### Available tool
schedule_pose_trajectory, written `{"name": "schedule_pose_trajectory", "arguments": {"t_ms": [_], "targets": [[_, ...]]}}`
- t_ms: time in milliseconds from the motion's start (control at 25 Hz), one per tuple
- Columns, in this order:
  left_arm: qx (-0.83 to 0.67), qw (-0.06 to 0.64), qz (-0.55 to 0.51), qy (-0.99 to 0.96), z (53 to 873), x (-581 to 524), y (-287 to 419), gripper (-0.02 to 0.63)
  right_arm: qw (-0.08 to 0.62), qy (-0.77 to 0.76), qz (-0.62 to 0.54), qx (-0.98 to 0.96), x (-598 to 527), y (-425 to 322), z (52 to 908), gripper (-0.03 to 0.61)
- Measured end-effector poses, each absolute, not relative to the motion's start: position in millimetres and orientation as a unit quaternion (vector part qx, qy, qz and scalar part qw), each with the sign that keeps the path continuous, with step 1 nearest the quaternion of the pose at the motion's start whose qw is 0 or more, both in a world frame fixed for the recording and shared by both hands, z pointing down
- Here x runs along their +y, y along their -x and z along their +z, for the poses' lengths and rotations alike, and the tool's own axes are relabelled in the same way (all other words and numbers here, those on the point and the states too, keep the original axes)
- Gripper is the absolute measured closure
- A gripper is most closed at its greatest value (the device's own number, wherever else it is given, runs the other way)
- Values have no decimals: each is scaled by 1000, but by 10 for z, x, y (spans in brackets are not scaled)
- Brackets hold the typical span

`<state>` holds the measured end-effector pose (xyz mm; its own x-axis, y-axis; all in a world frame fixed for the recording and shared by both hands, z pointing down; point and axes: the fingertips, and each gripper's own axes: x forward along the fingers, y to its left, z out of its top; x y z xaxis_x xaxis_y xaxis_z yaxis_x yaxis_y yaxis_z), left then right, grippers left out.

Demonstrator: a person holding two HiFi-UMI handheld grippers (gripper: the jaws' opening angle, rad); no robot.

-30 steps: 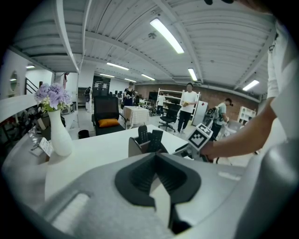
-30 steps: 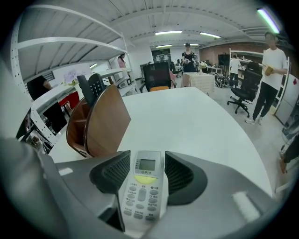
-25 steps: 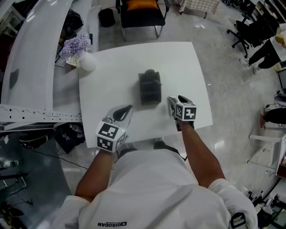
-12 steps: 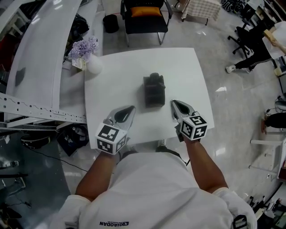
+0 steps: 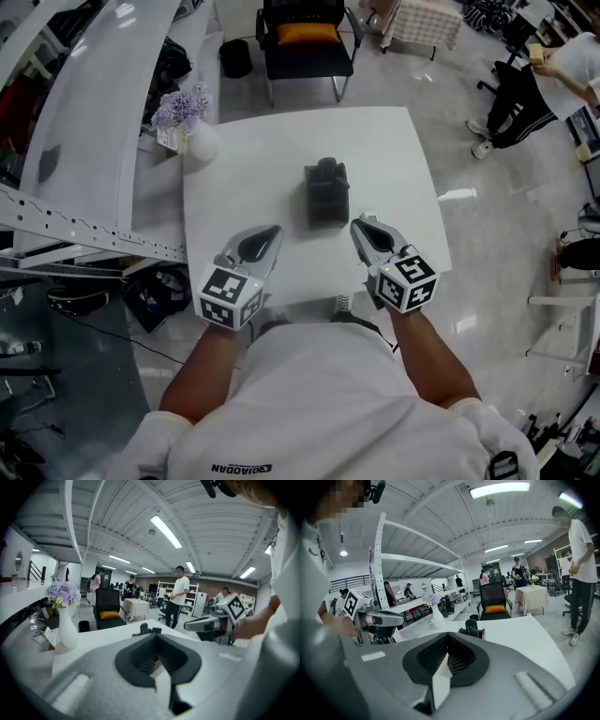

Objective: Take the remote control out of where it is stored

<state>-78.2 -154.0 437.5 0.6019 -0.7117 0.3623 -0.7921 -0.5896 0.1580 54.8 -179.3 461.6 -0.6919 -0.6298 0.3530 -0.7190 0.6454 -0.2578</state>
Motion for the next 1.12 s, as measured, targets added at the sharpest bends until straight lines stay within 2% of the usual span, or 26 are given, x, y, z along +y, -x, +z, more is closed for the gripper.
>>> {"name": "schedule_pose_trajectory", "arguments": {"t_ms": [1120], "targets": [[-423,160,141,-881,4496,-1463,705,612,125,-380,203,-894,-1753,-518,4757,572]]}}
